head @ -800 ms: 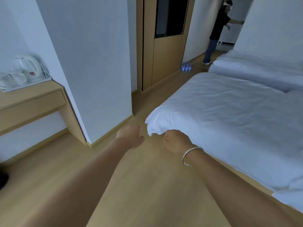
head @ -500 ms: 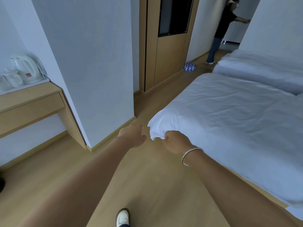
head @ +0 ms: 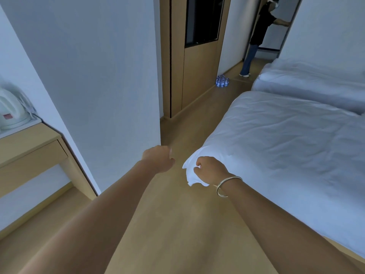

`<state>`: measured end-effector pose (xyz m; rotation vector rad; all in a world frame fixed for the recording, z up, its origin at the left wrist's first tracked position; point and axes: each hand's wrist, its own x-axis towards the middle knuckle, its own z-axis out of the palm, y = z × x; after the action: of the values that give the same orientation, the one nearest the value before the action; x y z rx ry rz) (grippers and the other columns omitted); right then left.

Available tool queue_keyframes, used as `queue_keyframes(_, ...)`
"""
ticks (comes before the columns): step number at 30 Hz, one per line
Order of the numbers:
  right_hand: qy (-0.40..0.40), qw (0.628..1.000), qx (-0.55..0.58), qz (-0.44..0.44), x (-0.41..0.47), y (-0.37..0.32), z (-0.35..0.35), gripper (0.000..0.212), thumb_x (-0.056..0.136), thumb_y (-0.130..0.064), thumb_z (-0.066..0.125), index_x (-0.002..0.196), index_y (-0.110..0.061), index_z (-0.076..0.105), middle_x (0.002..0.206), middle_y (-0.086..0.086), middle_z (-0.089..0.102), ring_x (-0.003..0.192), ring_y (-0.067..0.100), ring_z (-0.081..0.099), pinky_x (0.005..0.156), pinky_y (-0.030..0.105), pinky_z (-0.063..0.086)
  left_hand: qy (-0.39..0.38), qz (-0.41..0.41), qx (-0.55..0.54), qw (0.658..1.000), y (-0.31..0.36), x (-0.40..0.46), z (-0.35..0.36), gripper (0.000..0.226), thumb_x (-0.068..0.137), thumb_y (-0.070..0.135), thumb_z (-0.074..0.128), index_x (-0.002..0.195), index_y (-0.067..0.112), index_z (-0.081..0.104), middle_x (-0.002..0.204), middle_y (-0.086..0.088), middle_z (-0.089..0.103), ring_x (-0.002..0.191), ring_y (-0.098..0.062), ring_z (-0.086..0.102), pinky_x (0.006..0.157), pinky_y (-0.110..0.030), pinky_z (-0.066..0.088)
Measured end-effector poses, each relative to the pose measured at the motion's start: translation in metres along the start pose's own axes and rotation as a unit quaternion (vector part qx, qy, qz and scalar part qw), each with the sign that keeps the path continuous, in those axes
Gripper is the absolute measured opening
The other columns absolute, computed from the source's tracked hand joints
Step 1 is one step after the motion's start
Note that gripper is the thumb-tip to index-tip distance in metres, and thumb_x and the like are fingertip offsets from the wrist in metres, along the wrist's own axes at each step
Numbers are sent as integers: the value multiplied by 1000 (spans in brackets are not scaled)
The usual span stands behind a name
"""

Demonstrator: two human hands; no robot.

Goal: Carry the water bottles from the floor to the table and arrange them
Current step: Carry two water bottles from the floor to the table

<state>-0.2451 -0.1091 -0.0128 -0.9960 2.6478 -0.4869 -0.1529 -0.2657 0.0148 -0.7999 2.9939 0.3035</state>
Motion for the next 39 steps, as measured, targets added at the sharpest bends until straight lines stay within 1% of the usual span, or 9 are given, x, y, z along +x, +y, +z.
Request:
queue_keyframes(3, -11, 1000, -6, 5, 26, -1, 2, 13, 86, -21, 42, 74, -20, 45, 73, -3, 57, 68, 17, 54, 65, 27, 38, -12, 6, -2, 1000, -11, 24, 5, 35, 91, 32, 45, 121, 17, 52, 117, -1, 60, 107, -22, 56, 78, -28, 38)
queue_keyframes(7, 10, 1000, -13, 8, 64, 6, -3, 17, 89, -26, 45, 94, -16, 58, 88, -5, 56, 82, 16, 50, 73, 27, 39, -14, 18, 9, 1000, -21, 59, 9, 36, 91, 33, 44, 122, 16, 51, 118, -2, 58, 109, -22, 55, 78, -28, 37)
queue_keyframes(13, 13, 1000, -5, 21, 136, 17, -12, 23, 88, -25, 46, 101, -11, 59, 100, 2, 63, 95, 22, 57, 80, 31, 44, -17, 21, 11, 1000, -25, 133, 7, 35, 91, 34, 45, 119, 15, 55, 118, -2, 60, 104, -20, 56, 76, -27, 38)
queue_keyframes(15, 11, 1000, 5, 22, 166, 21, -19, 21, 87, -23, 45, 96, -9, 58, 92, 5, 62, 87, 23, 57, 76, 32, 44, -13, 26, 12, 1000, -24, 166, 5, 36, 90, 34, 45, 119, 15, 55, 119, -3, 60, 96, -17, 53, 75, -27, 37)
queue_keyframes(19, 23, 999, 19, 18, 236, 36, -43, 18, 84, -19, 46, 86, -4, 55, 77, 4, 50, 71, 20, 45, 67, 31, 40, -4, 31, 16, 999, -17, 239, -3, 36, 91, 33, 45, 120, 14, 54, 121, -3, 59, 109, -21, 55, 78, -28, 39)
queue_keyframes(23, 38, 999, 21, 17, 299, 59, -74, 17, 84, -19, 46, 82, -3, 53, 75, 5, 49, 70, 20, 44, 69, 36, 46, -4, 25, 6, 1000, -2, 311, -18, 32, 90, 29, 46, 116, 14, 56, 114, -4, 62, 102, -22, 57, 76, -27, 40)
queue_keyframes(27, 31, 999, 19, 13, 356, 81, -95, 11, 83, -18, 46, 75, -11, 48, 74, 6, 48, 68, 21, 42, 63, 31, 37, 2, 31, -17, 999, 18, 374, -25, 31, 90, 28, 46, 117, 16, 55, 107, -2, 62, 89, -18, 54, 73, -25, 42)
queue_keyframes(33, 3, 999, 39, 20, 413, 101, -99, 11, 82, -16, 44, 73, -11, 42, 71, 6, 43, 67, 21, 38, 61, 31, 32, -25, 35, -14, 999, 27, 439, -22, 34, 90, 32, 43, 119, 17, 53, 109, -1, 61, 99, -21, 57, 85, -33, 50)
queue_keyframes(39, -8, 998, 36, 40, 472, 117, -101, 10, 84, -18, 44, 79, -10, 48, 79, 7, 51, 72, 22, 45, 65, 31, 39, -38, 45, -18, 998, 27, 506, -16, 37, 90, 32, 44, 125, 20, 51, 112, 0, 61, 100, -22, 57, 87, -35, 50)
